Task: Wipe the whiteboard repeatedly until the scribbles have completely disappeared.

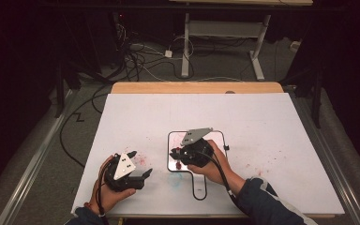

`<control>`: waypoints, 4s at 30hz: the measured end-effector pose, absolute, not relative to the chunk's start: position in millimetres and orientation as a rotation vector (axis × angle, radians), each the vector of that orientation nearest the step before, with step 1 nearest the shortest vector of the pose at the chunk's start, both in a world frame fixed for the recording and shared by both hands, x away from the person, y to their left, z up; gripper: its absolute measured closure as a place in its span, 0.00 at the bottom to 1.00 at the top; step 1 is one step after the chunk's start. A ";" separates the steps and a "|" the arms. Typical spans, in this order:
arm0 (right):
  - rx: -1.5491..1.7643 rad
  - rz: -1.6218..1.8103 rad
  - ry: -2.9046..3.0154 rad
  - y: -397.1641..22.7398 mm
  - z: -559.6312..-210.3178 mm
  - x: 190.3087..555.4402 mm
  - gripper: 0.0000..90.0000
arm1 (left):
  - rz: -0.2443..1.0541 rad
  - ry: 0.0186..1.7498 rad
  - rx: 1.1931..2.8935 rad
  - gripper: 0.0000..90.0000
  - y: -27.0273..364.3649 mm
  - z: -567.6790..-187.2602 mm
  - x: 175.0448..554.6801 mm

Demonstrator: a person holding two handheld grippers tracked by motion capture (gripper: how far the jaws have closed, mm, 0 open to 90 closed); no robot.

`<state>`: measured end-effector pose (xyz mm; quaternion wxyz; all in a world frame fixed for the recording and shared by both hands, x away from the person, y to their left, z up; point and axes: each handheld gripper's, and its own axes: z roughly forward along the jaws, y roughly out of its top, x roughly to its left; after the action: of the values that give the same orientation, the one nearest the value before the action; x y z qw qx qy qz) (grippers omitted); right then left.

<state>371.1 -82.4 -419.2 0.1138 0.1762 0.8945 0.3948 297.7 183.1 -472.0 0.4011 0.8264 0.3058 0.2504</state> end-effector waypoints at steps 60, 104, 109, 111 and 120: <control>0.638 1.075 2.482 -104.0 -419.3 396.4 0.90 | 0.599 0.756 2.101 0.21 178.0 -473.4 300.0; 0.469 1.264 2.632 -73.6 -425.4 411.8 0.90 | 0.585 0.748 2.111 0.21 176.6 -474.6 302.0; 0.569 1.128 2.495 -92.2 -422.7 431.4 0.90 | 0.585 0.746 2.114 0.21 176.9 -474.8 302.1; 0.610 1.086 2.448 -99.0 -422.3 438.1 0.90 | 0.585 0.745 2.114 0.21 176.4 -474.8 302.1; 0.588 1.220 2.513 -86.6 -426.5 430.3 0.90 | 0.583 0.742 2.121 0.21 174.8 -475.4 302.8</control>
<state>430.3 -86.6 -426.5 0.1429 0.2039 0.8713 0.4229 302.8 174.8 -475.4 0.3987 0.8380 0.2931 0.2301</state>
